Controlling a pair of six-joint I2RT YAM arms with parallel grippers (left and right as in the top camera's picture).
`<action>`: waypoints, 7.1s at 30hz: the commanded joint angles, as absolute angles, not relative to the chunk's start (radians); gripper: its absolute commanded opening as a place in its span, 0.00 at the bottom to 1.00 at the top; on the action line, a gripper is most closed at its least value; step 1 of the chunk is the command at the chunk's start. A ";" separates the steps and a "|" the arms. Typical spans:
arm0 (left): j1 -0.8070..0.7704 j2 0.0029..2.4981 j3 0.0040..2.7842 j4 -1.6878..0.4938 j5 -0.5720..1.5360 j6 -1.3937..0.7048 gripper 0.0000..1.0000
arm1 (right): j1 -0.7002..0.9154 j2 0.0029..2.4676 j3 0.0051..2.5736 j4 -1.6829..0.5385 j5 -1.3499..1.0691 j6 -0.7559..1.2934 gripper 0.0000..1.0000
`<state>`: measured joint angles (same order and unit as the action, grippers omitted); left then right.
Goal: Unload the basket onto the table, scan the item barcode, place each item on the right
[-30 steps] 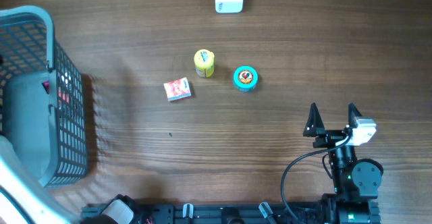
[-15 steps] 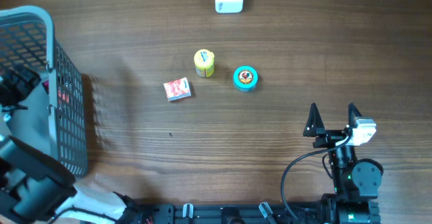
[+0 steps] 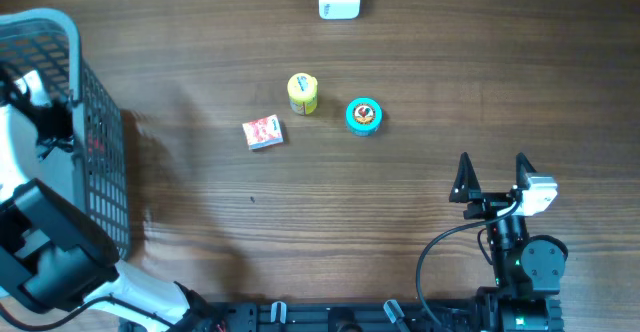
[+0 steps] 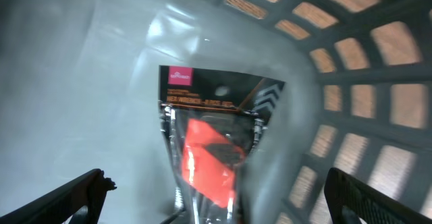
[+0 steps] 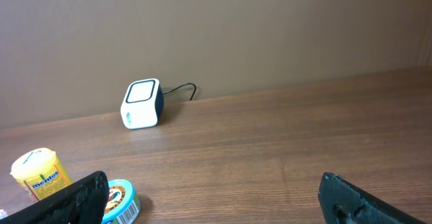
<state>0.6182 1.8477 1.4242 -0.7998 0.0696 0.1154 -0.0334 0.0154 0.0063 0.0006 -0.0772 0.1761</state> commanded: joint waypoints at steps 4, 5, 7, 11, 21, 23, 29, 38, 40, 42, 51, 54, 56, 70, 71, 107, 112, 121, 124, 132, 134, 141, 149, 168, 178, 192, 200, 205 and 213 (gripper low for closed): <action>0.569 1.881 1.427 -0.802 -0.050 0.149 1.00 | -0.029 0.010 0.005 0.002 -0.071 0.184 1.00; 0.570 1.888 1.427 -0.802 -0.051 0.150 1.00 | -0.029 0.010 0.005 0.002 -0.070 0.184 1.00; 0.576 1.897 1.427 -0.802 -0.051 0.150 1.00 | -0.029 0.010 0.005 0.002 -0.071 0.184 1.00; 0.581 1.906 1.427 -0.815 -0.050 0.149 1.00 | -0.029 0.010 0.005 0.003 -0.070 0.184 1.00; 0.581 1.914 1.427 -0.929 -0.034 0.131 0.99 | -0.029 0.010 0.005 0.003 -0.070 0.184 1.00; 0.581 1.917 1.425 -0.931 -0.005 0.126 0.99 | -0.029 0.010 0.005 0.002 -0.070 0.184 1.00; 0.580 1.955 1.424 -0.932 0.010 0.127 0.99 | -0.029 0.010 0.005 0.002 -0.070 0.184 1.00; 0.580 2.052 1.424 -0.932 0.010 0.127 0.93 | -0.029 0.010 0.005 0.002 -0.070 0.184 1.00; 0.580 2.054 1.424 -0.928 0.010 0.127 0.88 | -0.029 0.010 0.005 0.002 -0.070 0.184 1.00; 0.580 2.054 1.424 -0.924 0.009 0.127 0.84 | -0.029 0.010 0.005 0.002 -0.070 0.184 1.00; 0.580 2.054 1.424 -0.891 0.006 0.127 0.64 | -0.029 0.010 0.005 0.003 -0.070 0.184 1.00; 0.580 2.054 1.424 -0.879 0.005 0.127 0.57 | -0.029 0.010 0.005 0.002 -0.070 0.184 1.00; 0.580 2.054 1.424 -0.871 0.005 0.127 0.53 | -0.029 0.010 0.005 0.002 -0.070 0.184 1.00; 0.580 2.054 1.424 -0.841 -0.028 0.127 0.30 | -0.029 0.010 0.005 0.003 -0.070 0.184 1.00; 0.580 2.054 1.424 -0.841 -0.029 0.127 0.30 | -0.029 0.010 0.005 0.002 -0.070 0.184 1.00; 0.580 1.882 1.429 -0.852 -0.039 0.127 0.22 | -0.029 0.010 0.005 0.003 -0.070 0.184 1.00; 0.580 1.791 1.429 -0.852 -0.039 0.127 0.21 | -0.029 0.010 0.005 0.002 -0.070 0.184 1.00; 0.580 1.666 1.429 -0.852 -0.039 0.126 0.20 | -0.029 0.010 0.005 0.002 -0.070 0.185 1.00; 0.580 1.628 1.429 -0.854 -0.039 0.123 0.19 | -0.029 0.010 0.005 0.002 -0.070 0.184 1.00; 0.580 1.497 1.429 -0.855 -0.038 0.123 0.17 | -0.029 0.010 0.005 0.002 -0.071 0.184 1.00; 0.580 1.467 1.429 -0.856 -0.027 0.122 0.16 | -0.029 0.010 0.005 0.002 -0.071 0.184 1.00; 0.580 1.354 1.429 -0.856 0.011 0.113 0.17 | -0.029 0.010 0.005 0.002 -0.070 0.184 1.00; 0.580 1.243 1.429 -0.834 0.149 0.093 0.17 | -0.029 0.010 0.005 0.003 -0.070 0.184 1.00; 0.580 1.165 1.429 -0.673 0.803 -0.026 0.18 | -0.029 0.010 0.005 0.002 -0.070 0.184 1.00; 0.512 1.185 1.429 -0.616 0.927 -0.113 0.18 | -0.029 0.010 0.005 0.002 -0.070 0.184 1.00; 0.174 1.511 1.429 -0.616 0.847 -0.113 0.15 | -0.029 0.010 0.005 0.002 -0.070 0.184 1.00; 0.067 1.733 1.429 -0.621 0.762 -0.114 0.16 | -0.029 0.010 0.005 0.002 -0.070 0.184 1.00; 0.039 1.805 1.429 -0.648 0.677 -0.113 0.16 | -0.029 0.010 0.005 0.003 -0.070 0.184 1.00; 0.009 1.829 1.424 -0.721 0.456 -0.114 0.16 | -0.029 0.010 0.005 0.002 -0.070 0.184 1.00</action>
<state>0.0273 1.8217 1.4281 -0.7025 0.5896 -0.1146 -0.0334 0.0154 0.0063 0.0006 -0.0772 0.1761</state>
